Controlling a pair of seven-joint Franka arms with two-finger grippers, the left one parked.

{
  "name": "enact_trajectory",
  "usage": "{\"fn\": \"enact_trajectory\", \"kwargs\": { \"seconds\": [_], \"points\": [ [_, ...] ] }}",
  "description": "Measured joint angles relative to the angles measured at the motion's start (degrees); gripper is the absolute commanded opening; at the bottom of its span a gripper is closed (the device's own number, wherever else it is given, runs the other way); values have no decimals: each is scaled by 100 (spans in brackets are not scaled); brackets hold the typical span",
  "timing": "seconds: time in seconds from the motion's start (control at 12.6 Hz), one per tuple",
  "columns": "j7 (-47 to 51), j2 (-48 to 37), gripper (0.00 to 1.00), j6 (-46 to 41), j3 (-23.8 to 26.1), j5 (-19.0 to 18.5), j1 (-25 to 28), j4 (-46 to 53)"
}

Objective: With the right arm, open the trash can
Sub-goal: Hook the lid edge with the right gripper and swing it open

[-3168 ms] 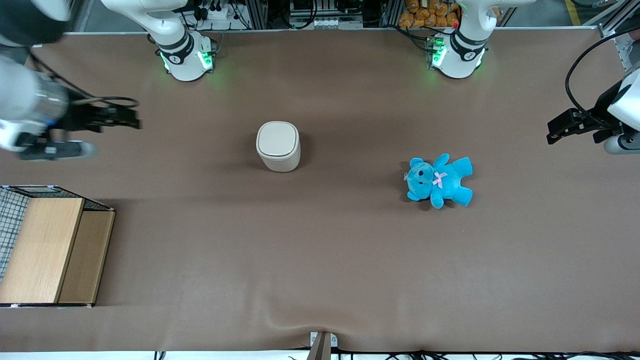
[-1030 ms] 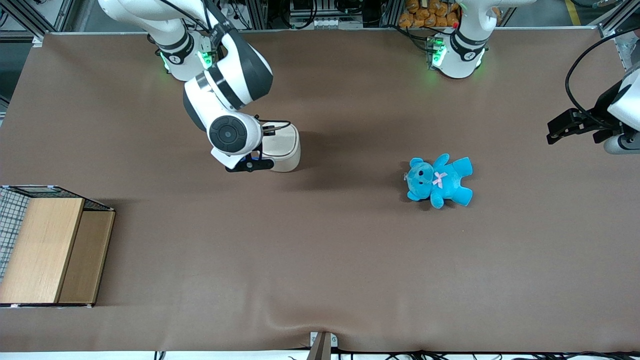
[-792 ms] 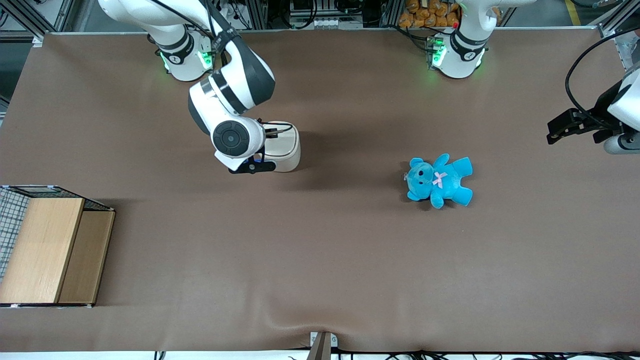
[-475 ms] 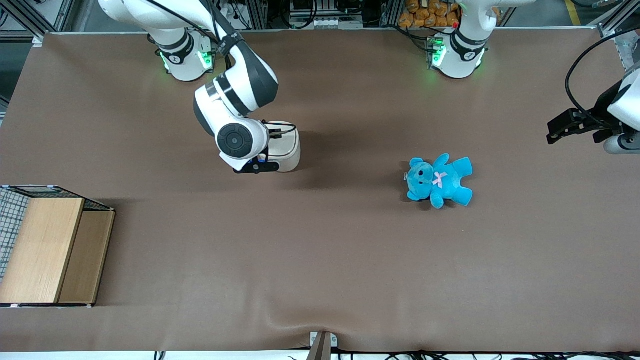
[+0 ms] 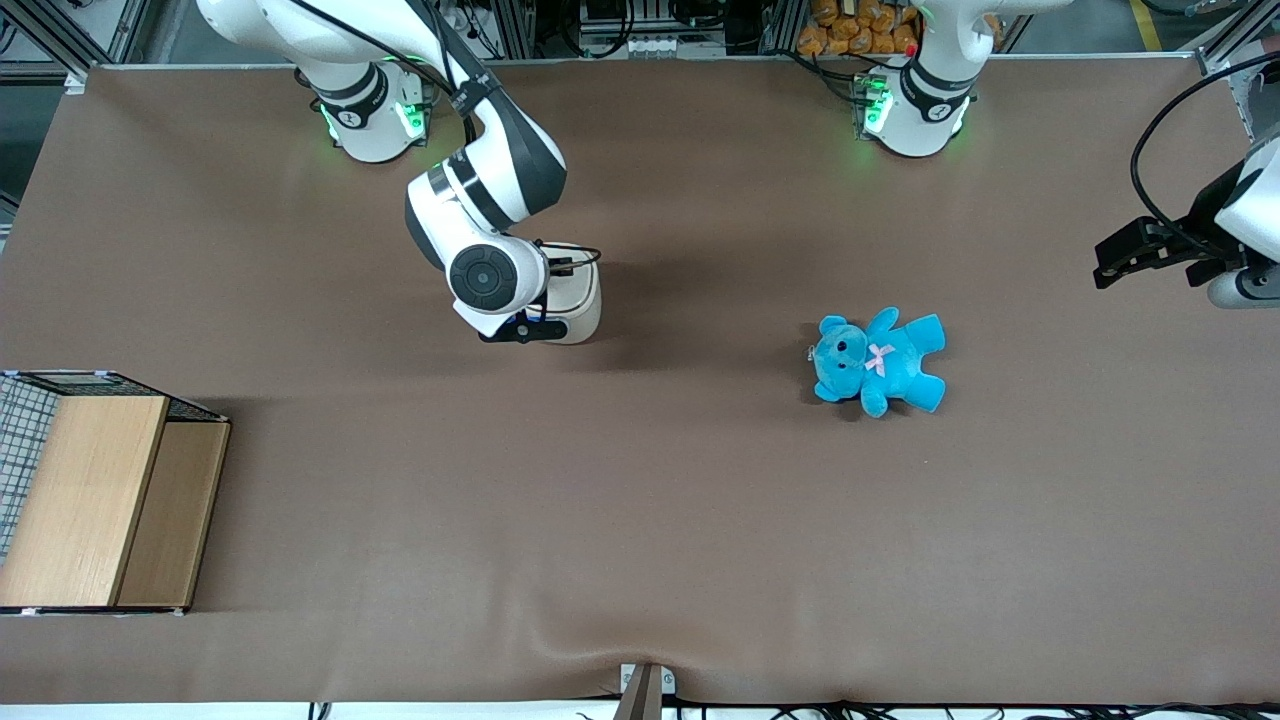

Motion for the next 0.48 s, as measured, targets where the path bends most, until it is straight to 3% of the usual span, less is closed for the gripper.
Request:
{"fn": "enact_trajectory", "kwargs": {
  "seconds": [0.48],
  "points": [
    [18,-142,0,210,-17,73,0,-205]
  ]
}}
